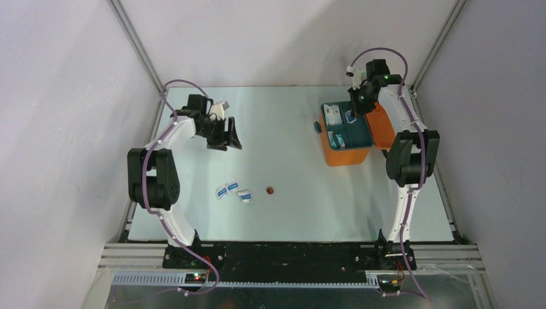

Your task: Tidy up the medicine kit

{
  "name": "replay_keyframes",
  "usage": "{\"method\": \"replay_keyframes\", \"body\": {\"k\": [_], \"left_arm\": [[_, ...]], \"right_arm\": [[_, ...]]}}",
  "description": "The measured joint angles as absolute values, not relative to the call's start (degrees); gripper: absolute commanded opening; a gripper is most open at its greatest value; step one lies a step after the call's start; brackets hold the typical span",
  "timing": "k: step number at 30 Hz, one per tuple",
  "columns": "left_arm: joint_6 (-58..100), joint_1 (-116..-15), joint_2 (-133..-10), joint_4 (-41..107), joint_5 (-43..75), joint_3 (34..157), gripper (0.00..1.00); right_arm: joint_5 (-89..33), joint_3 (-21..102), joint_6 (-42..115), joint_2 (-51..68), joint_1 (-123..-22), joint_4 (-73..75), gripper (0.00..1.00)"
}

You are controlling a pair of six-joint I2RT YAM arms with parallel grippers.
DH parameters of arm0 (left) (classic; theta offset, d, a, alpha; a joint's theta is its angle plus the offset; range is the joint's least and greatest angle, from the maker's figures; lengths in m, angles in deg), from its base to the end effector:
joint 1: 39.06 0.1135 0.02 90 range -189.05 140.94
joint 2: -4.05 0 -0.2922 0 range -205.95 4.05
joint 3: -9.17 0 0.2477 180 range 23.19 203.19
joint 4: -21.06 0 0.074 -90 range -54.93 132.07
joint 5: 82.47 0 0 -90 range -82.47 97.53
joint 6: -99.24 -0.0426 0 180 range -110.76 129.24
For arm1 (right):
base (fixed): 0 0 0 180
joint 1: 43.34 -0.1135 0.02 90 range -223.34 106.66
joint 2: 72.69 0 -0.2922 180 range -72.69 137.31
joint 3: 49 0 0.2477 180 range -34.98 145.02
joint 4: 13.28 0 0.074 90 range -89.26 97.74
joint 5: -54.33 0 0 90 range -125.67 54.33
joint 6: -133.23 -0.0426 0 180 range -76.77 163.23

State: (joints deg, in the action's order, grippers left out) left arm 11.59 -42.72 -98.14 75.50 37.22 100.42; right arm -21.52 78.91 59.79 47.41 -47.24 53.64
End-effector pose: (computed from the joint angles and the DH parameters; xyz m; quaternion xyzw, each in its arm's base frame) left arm 0.3690 -0.0447 0.2512 0.0654 0.9437 -0.2608 0.1927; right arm 0.4693 0.0424 0.3010 -0.2022 0.9355 0.0889 0.2758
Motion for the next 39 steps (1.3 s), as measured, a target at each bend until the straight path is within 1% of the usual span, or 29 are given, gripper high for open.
{"method": "replay_keyframes", "body": {"k": [1, 2, 3, 4, 6, 7, 8, 11, 13, 18, 21, 26, 29, 32, 35, 39], "left_arm": [[11.59, -42.78, -98.14, 75.52, 37.09, 100.31, 0.75], [11.57, -42.85, -98.14, 75.52, 36.98, 100.27, 0.75], [11.52, -42.93, -98.14, 75.52, 36.79, 100.22, 0.75], [11.41, -43.09, -98.14, 75.52, 36.57, 100.22, 0.75], [11.13, -43.48, -98.14, 75.52, 36.24, 100.22, 0.76], [11.06, -43.74, -98.14, 75.52, 36.13, 100.22, 0.76], [10.85, -44.03, -98.14, 75.52, 36.07, 100.22, 0.76], [10.47, -44.46, -98.09, 75.63, 35.54, 100.22, 0.78], [9.97, -44.68, -97.85, 75.85, 34.65, 100.16, 0.78], [7.98, -44.73, -95.93, 76.44, 31.78, 98.67, 0.78], [5.08, -44.71, -94.64, 77.03, 30.47, 96.84, 0.78], [-3.1, -44.71, -90.99, 80.28, 30.3, 93.91, 0.75], [-7.25, -44.36, -89.0, 82.69, 30.62, 92.6, 0.73], [-7.73, -43.09, -88.63, 84.66, 31.76, 91.72, 0.71], [-5.61, -40.05, -88.63, 86.03, 34.65, 91.31, 0.69], [0.2, -35.02, -88.65, 86.14, 39.72, 90.98, 0.65]], "right_arm": [[-21.78, 79.04, 59.77, 47.71, -47.16, 53.58, 0.05], [-21.93, 79.17, 59.75, 47.97, -47.03, 53.51, 0.13], [-22.04, 79.3, 59.7, 48.21, -46.87, 53.47, 0.18], [-22.37, 79.56, 59.55, 48.52, -46.76, 53.38, 0.25], [-23.11, 80.57, 59.15, 49.46, -46.59, 53.27, 0.34], [-23.51, 81.22, 59.05, 49.94, -46.57, 53.19, 0.37], [-24.1, 82.34, 58.91, 50.73, -46.52, 53.12, 0.44], [-24.86, 84.52, 58.17, 51.65, -46.48, 52.81, 0.55], [-25.15, 86.29, 57.82, 51.62, -46.52, 52.7, 0.58], [-25.91, 86.84, 57.73, 49.48, -47.33, 51.85, 0.6], [-24.19, 86.1, 58.85, 46.86, -48.53, 52.33, 0.59], [-14.74, 85.49, 63.07, 42.6, -54.94, 54.65, 0.58], [-8.03, 85.49, 65.06, 42.25, -61.41, 55.74, 0.56], [-2.98, 86.12, 66.7, 44.67, -67.13, 57.38, 0.55], [2.17, 88.61, 68.23, 50.2, -71.86, 59.13, 0.55], [7.46, 90.45, 70.39, 57.44, -75.4, 61.4, 0.55]]}}
